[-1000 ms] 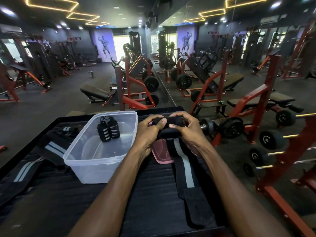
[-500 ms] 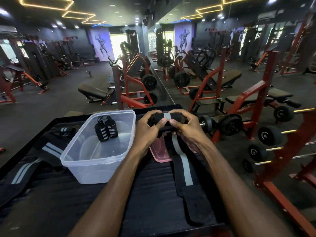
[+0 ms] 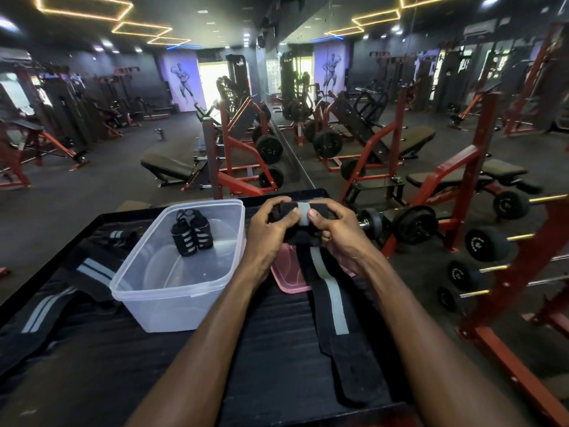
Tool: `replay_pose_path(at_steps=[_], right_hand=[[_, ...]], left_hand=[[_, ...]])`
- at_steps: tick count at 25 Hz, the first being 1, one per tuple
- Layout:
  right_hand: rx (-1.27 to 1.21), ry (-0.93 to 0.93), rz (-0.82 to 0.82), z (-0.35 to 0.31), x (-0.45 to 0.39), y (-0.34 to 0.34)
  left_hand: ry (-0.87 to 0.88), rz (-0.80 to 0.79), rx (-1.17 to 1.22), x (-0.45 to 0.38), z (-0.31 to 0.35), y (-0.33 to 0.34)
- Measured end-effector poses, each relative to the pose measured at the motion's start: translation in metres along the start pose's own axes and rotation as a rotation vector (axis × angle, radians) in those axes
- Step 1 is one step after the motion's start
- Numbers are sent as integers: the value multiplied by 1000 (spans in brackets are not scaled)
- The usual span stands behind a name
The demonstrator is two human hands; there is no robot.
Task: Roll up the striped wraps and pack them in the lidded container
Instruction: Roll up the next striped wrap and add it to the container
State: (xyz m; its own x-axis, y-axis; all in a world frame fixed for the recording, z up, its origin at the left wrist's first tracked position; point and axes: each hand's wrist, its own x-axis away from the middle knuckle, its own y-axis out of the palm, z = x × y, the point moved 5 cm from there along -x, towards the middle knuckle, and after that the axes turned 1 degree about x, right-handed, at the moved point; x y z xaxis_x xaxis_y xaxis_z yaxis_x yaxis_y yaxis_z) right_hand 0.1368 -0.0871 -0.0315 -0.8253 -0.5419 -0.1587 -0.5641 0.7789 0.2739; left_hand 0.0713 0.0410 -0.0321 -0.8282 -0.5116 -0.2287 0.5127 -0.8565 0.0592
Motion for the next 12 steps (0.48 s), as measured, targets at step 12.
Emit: replay_pose_path(at_steps=[12], right_hand=[[43,94,-12,6,-2,-1]], left_hand=[[0,15,-178,2,-2,1]])
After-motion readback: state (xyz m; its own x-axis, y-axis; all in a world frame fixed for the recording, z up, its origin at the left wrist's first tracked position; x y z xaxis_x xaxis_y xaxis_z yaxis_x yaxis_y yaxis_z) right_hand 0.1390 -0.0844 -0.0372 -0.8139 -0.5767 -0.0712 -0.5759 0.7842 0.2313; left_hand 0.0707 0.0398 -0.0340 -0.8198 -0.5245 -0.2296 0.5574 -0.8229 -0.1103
